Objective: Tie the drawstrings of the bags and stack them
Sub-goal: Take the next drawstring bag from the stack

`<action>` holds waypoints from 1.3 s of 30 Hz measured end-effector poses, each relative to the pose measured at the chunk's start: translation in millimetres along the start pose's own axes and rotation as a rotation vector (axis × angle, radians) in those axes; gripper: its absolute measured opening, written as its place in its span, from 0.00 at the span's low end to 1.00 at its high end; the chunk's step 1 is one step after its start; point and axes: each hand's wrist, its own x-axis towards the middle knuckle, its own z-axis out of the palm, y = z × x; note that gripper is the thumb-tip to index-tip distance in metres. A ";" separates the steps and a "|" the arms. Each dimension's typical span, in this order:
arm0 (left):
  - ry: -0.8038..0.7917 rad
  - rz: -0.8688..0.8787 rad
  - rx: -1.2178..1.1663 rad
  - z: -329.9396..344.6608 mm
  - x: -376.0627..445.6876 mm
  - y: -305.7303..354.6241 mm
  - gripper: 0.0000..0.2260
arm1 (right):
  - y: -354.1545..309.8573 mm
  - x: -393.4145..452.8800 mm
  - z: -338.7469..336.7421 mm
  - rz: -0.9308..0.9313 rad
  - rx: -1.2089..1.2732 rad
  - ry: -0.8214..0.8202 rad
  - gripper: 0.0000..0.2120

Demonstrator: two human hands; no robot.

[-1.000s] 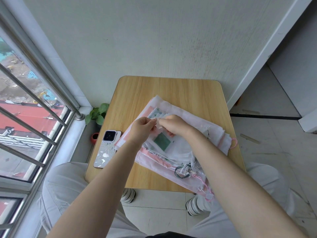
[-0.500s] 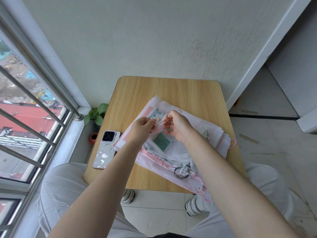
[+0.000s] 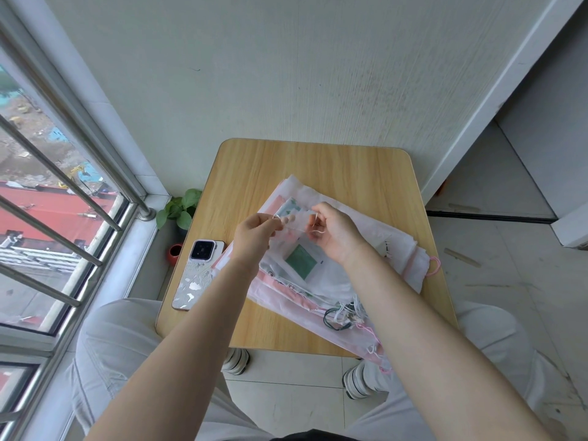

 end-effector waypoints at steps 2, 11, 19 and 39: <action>0.049 0.003 0.058 -1.8 0.7 -2.5 0.04 | 2.6 1.2 0.0 -0.024 -0.146 0.017 0.11; 0.025 -0.306 -0.473 -13.0 2.4 -4.8 0.06 | 6.9 1.0 0.5 -0.090 -0.318 -0.007 0.16; -0.118 -0.424 -1.019 -21.4 0.9 -3.7 0.08 | 7.1 2.2 3.0 -0.097 -0.372 0.000 0.14; -0.069 0.135 0.736 -21.1 16.0 -2.0 0.15 | 0.0 0.4 -1.8 -0.276 -1.104 -0.047 0.11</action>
